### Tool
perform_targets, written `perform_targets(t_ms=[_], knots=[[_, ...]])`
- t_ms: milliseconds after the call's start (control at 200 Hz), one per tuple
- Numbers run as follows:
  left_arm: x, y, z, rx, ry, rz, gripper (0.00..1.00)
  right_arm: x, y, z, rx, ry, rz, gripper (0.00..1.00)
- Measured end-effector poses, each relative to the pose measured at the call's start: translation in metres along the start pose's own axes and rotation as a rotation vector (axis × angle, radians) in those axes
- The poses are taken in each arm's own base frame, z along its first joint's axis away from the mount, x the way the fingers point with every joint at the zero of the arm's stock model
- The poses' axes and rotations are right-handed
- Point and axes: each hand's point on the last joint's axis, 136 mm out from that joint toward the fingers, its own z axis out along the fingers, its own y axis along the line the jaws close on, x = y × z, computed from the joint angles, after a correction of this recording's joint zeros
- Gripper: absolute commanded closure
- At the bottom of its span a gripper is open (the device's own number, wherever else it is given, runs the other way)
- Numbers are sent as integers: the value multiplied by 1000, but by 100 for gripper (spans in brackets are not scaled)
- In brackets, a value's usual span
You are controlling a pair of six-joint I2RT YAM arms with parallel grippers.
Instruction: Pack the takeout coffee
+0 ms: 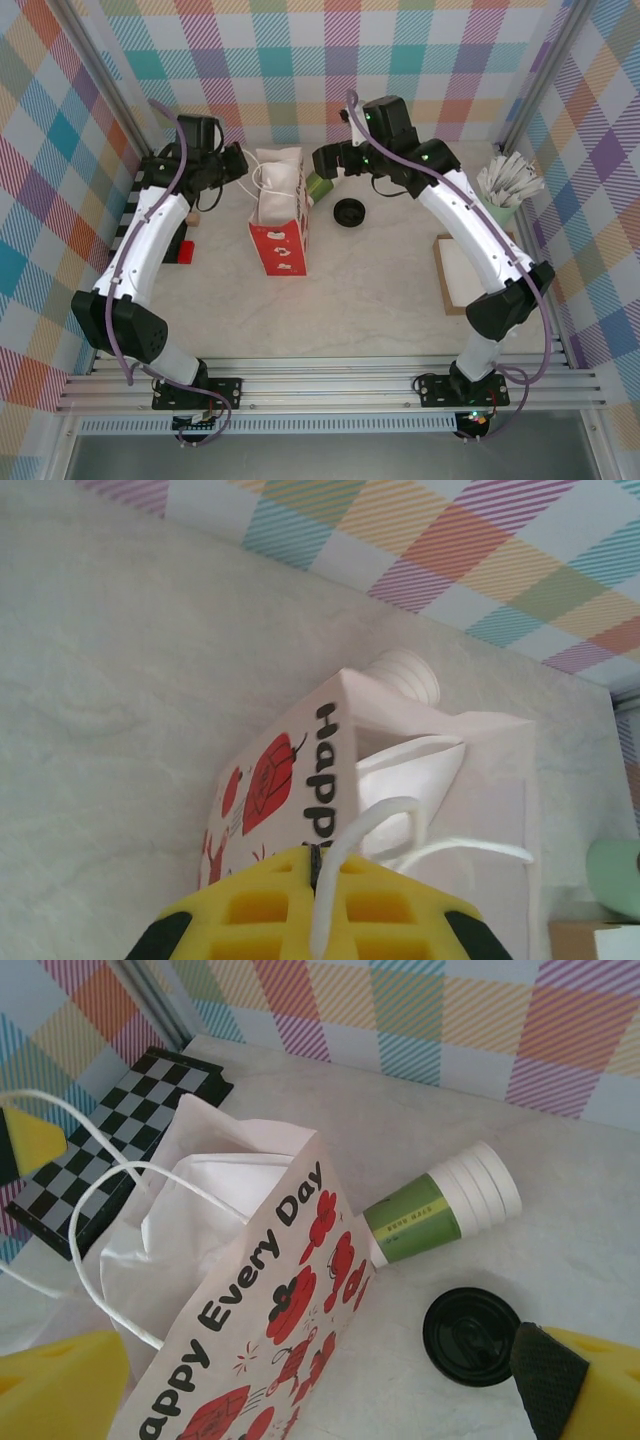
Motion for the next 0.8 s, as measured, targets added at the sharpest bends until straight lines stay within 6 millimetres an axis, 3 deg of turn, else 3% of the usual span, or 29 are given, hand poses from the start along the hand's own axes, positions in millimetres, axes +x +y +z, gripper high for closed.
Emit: perform_targets(t_ms=[105, 255, 340, 405, 575, 800], knots=[[12, -4, 4, 20, 41, -57, 98, 6, -6, 8, 19, 24, 93, 0], [25, -26, 4, 89, 90, -83, 93, 18, -13, 20, 43, 64, 181, 0], [27, -31, 1, 109, 101, -90, 75, 21, -19, 22, 74, 74, 205, 0], [23, -29, -3, 89, 90, -79, 67, 23, -29, 22, 112, 74, 218, 0], [2, -21, -21, 69, 32, -9, 46, 41, -75, 12, 263, 78, 270, 0], [-20, 5, -78, -33, -143, 120, 3, 86, -142, -34, 492, -1, 304, 0]])
